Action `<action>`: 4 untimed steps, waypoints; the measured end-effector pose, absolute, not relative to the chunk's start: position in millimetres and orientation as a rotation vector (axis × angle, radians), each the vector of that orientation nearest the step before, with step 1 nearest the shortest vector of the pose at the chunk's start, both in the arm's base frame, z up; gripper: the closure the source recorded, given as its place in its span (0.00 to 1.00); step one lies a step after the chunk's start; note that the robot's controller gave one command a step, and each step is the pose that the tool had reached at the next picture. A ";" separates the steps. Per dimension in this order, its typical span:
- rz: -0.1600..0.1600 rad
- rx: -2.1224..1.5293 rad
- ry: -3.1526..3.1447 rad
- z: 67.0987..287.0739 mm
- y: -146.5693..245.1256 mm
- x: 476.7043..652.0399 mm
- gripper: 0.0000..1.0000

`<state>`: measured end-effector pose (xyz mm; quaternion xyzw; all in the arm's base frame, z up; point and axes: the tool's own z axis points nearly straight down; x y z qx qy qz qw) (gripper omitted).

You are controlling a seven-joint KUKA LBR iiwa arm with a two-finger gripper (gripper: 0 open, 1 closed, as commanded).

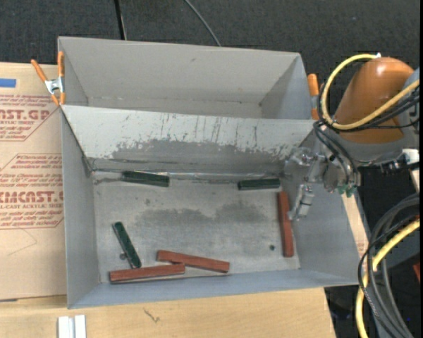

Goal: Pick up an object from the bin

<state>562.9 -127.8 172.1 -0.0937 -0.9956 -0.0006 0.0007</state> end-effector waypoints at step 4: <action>0.000 -0.583 -3.095 72.0 -121.4 585.6 1.00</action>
Offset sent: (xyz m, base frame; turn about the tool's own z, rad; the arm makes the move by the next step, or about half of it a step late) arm 0.0066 -0.0002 -0.0930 0.1380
